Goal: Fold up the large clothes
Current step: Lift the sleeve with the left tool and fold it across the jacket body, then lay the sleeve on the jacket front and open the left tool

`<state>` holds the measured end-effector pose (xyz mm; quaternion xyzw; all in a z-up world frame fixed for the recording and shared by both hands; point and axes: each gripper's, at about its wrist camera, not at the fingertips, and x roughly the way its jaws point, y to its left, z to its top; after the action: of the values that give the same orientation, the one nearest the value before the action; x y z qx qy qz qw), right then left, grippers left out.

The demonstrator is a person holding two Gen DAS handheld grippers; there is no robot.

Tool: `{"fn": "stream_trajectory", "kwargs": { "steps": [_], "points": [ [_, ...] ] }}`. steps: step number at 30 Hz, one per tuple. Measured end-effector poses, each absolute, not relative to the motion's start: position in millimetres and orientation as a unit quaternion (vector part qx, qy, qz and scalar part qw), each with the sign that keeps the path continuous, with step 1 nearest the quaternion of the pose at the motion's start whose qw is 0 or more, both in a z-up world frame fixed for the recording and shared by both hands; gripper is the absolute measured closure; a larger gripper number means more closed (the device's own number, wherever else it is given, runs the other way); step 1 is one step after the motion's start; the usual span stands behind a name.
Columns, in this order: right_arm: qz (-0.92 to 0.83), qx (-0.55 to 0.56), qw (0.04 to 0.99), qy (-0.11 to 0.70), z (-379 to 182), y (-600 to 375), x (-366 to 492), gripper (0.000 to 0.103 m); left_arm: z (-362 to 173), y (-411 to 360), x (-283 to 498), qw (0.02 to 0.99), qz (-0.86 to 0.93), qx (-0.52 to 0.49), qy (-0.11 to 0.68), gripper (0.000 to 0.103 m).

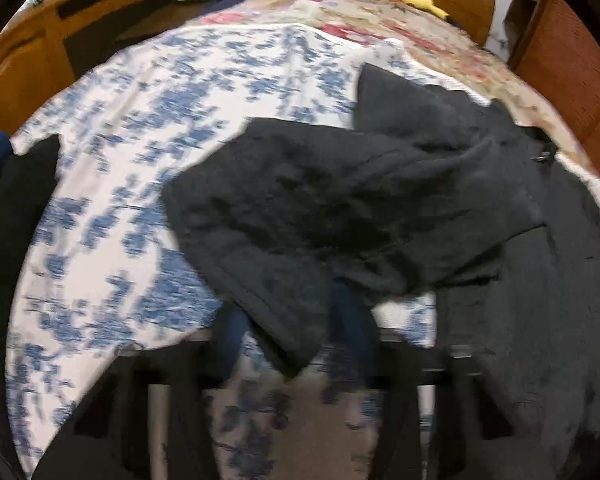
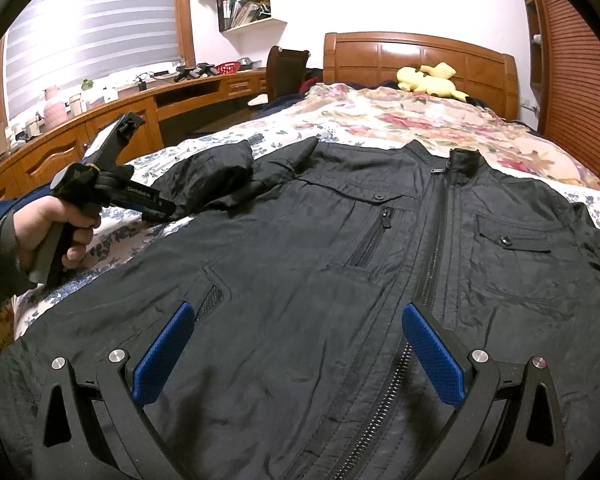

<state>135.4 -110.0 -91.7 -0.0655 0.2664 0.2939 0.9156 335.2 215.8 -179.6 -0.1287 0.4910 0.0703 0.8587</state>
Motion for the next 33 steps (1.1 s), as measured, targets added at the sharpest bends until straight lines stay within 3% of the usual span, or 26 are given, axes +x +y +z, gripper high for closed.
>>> {"fn": "stream_trajectory", "kwargs": {
  "steps": [1,12,19,30,33],
  "points": [
    [0.294,-0.066,0.916,0.266,-91.5,-110.4,135.7,0.0,-176.2,214.5,335.4,0.86,0.08,-0.121,0.49,0.093],
    [0.283,-0.082,0.922,0.25,-79.5,-133.2,120.7,0.0,-59.1,134.9,311.9,0.918,0.064,-0.038,0.39,0.095],
    [0.249,-0.075,0.932,0.252,-74.3,-175.5,117.3,0.0,8.9,28.6,288.1,0.945,-0.028,0.007,0.327,0.095],
    [0.204,-0.054,0.944,0.253,-69.1,-222.1,99.1,0.0,-0.2,-39.7,236.6,0.946,-0.086,0.062,0.307,0.094],
    [0.201,-0.051,0.944,0.256,-68.5,-220.5,98.2,0.0,-4.9,-38.7,226.9,0.946,-0.094,0.059,0.303,0.086]
  ]
}}
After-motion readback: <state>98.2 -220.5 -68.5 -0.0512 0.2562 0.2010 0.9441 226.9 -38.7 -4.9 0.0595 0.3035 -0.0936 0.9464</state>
